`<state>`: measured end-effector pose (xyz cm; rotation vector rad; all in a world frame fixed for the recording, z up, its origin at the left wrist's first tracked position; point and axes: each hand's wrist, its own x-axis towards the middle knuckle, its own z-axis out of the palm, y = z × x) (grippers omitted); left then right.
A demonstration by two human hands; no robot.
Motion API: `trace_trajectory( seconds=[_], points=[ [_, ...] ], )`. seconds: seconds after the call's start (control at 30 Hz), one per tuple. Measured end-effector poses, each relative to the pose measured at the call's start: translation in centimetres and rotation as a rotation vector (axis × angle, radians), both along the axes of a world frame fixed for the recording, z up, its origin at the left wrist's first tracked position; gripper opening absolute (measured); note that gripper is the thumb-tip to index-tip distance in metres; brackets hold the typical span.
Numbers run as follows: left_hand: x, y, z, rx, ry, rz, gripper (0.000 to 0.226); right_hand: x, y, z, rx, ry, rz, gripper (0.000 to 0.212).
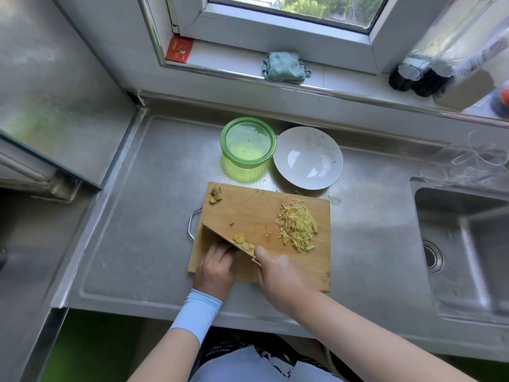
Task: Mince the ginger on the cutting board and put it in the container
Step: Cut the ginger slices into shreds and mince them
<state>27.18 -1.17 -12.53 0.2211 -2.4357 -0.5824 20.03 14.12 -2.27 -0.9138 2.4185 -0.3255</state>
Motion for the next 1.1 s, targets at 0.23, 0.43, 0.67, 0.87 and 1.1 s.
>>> trace_trajectory(
  seconds=[0.23,0.43,0.67,0.87,1.1],
  points=[
    [-0.1,0.1,0.2,0.047,-0.021,-0.041,0.044,0.4,1.3,0.8,0.03,0.025,-0.011,0.014],
    [0.1,0.3,0.6,0.004,-0.029,-0.002,0.041,0.0,0.5,0.6,-0.004,-0.007,-0.003,0.016],
    [0.4,0.7,-0.1,0.017,-0.061,0.057,0.021,0.1,0.3,0.4,0.013,0.001,0.0,0.013],
    [0.2,0.6,0.2,0.061,-0.018,0.027,0.035,0.3,1.7,0.9,0.017,-0.02,-0.015,0.023],
    [0.3,1.1,0.4,0.029,-0.069,0.101,0.032,-0.1,-0.1,0.7,-0.008,-0.023,0.009,0.015]
  ],
)
